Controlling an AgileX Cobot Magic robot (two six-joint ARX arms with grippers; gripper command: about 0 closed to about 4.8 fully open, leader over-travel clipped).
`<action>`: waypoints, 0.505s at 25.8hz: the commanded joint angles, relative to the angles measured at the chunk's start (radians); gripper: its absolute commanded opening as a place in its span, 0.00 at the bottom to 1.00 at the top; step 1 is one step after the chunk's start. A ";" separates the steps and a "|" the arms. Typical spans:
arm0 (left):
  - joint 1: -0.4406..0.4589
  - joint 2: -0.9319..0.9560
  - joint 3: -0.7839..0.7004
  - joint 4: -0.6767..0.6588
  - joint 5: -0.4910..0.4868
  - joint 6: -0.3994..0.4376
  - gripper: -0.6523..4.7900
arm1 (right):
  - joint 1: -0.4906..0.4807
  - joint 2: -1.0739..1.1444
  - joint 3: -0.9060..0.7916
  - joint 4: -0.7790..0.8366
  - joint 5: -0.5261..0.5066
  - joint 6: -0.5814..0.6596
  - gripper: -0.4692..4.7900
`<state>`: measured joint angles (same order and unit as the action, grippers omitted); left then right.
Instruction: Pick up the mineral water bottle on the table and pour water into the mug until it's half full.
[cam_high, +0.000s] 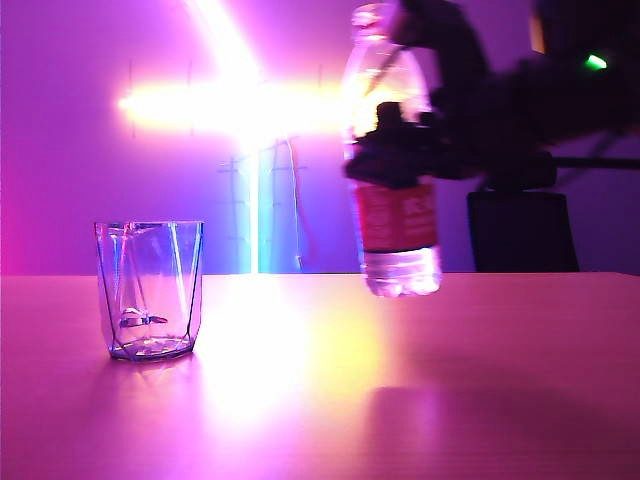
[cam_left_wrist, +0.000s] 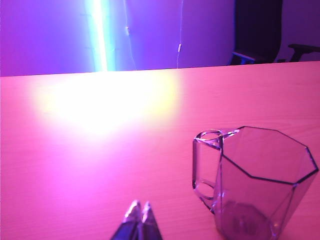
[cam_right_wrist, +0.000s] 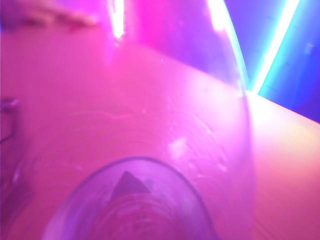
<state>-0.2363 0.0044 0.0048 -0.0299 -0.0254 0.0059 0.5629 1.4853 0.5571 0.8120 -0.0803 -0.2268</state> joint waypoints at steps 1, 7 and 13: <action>-0.002 0.002 0.004 0.008 0.003 -0.003 0.12 | 0.060 -0.002 0.107 -0.167 0.000 -0.190 0.56; -0.098 0.002 0.004 0.008 0.003 -0.003 0.12 | 0.136 0.077 0.297 -0.322 0.100 -0.429 0.56; -0.210 0.002 0.004 0.008 0.003 -0.003 0.12 | 0.174 0.185 0.419 -0.363 0.230 -0.690 0.56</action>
<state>-0.4355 0.0044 0.0048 -0.0303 -0.0261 0.0059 0.7280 1.6730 0.9569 0.4076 0.1165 -0.8337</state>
